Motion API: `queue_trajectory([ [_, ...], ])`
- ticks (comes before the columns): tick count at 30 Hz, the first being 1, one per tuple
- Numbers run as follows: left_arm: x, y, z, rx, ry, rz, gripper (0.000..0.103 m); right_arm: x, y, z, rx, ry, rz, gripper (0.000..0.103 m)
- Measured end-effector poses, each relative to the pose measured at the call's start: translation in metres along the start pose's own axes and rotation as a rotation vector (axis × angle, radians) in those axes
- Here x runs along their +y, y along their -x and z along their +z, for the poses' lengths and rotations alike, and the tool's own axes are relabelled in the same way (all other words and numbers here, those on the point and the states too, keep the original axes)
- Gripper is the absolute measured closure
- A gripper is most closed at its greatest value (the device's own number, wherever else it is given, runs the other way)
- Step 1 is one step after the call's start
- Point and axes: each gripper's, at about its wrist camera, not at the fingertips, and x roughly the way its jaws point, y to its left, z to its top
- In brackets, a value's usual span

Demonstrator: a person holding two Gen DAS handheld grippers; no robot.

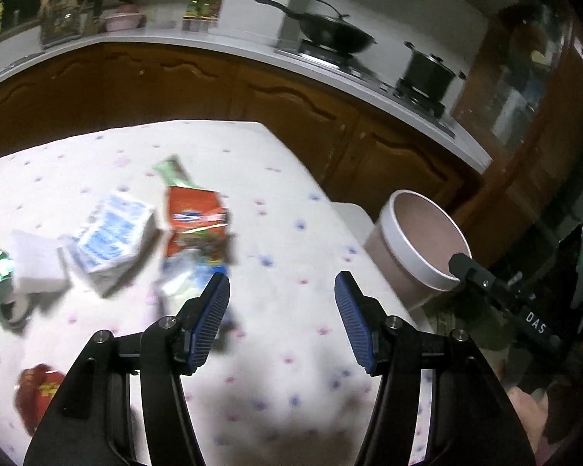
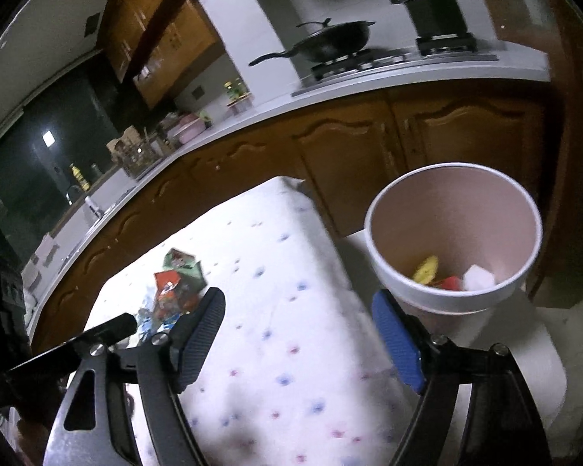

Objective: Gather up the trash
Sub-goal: 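Move both open tools back over the trash on the table, then grasp the white foam block with the left tool while the right tool grasps crumpled plastic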

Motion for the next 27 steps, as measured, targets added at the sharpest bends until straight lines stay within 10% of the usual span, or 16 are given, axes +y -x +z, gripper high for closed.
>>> queue_trajectory([
  [27,0.165,0.008,0.015,0.065,0.126,0.191,0.046,0.110,-0.066,-0.028,0.150,0.113,0.201,0.023],
])
